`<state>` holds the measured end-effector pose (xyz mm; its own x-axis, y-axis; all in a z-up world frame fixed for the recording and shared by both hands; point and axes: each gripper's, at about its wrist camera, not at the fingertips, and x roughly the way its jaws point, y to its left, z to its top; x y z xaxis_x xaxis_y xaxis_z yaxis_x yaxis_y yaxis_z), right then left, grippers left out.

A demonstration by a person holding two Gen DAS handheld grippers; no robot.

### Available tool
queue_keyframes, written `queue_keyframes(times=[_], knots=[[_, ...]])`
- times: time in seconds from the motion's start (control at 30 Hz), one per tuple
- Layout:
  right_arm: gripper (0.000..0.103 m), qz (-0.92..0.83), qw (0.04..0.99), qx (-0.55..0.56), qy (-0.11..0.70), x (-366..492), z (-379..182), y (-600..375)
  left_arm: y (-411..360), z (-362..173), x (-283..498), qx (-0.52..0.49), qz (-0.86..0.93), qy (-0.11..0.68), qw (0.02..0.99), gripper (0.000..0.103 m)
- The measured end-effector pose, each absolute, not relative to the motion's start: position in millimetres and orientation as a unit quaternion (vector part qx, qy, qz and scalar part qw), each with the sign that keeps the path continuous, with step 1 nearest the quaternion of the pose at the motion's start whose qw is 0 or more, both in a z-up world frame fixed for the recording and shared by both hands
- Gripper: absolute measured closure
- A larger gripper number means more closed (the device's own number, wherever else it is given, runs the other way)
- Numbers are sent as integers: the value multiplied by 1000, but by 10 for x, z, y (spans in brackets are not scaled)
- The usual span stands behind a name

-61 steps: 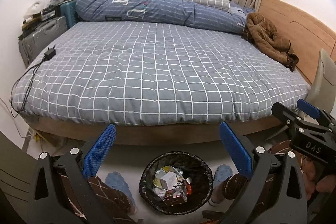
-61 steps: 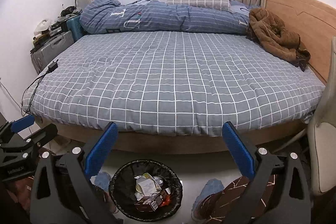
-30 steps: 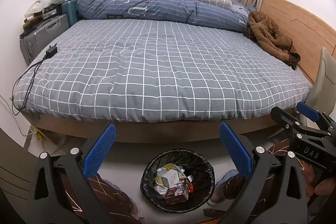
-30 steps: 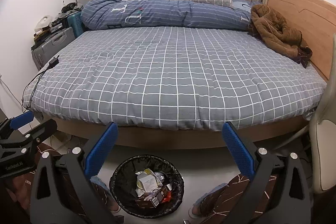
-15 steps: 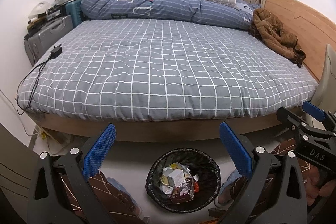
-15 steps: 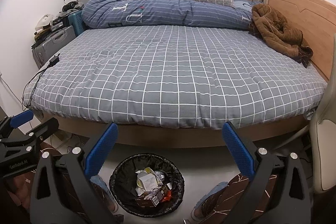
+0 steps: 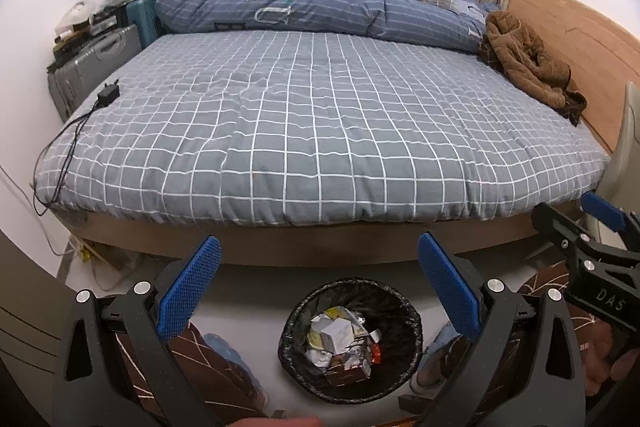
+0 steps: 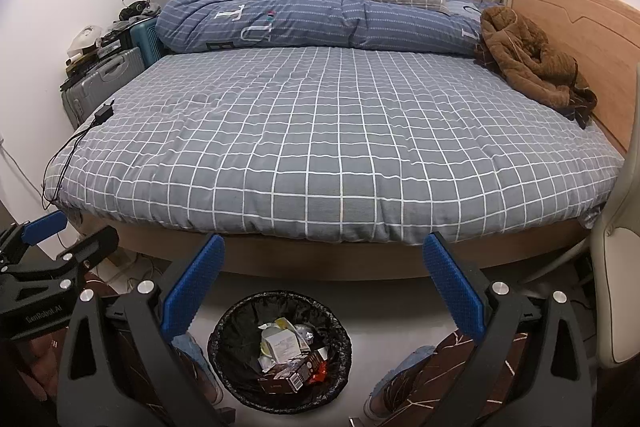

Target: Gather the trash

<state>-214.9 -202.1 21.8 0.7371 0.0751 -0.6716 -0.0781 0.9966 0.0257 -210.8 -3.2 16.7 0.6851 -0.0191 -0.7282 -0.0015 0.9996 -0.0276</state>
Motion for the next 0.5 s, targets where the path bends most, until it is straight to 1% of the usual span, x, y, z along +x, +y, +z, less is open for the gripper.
queue_keyframes(times=[0.5], knots=[[8, 45, 934, -1, 355, -2158, 225, -2000, 25, 137, -2105, -24, -5, 401, 916, 6]])
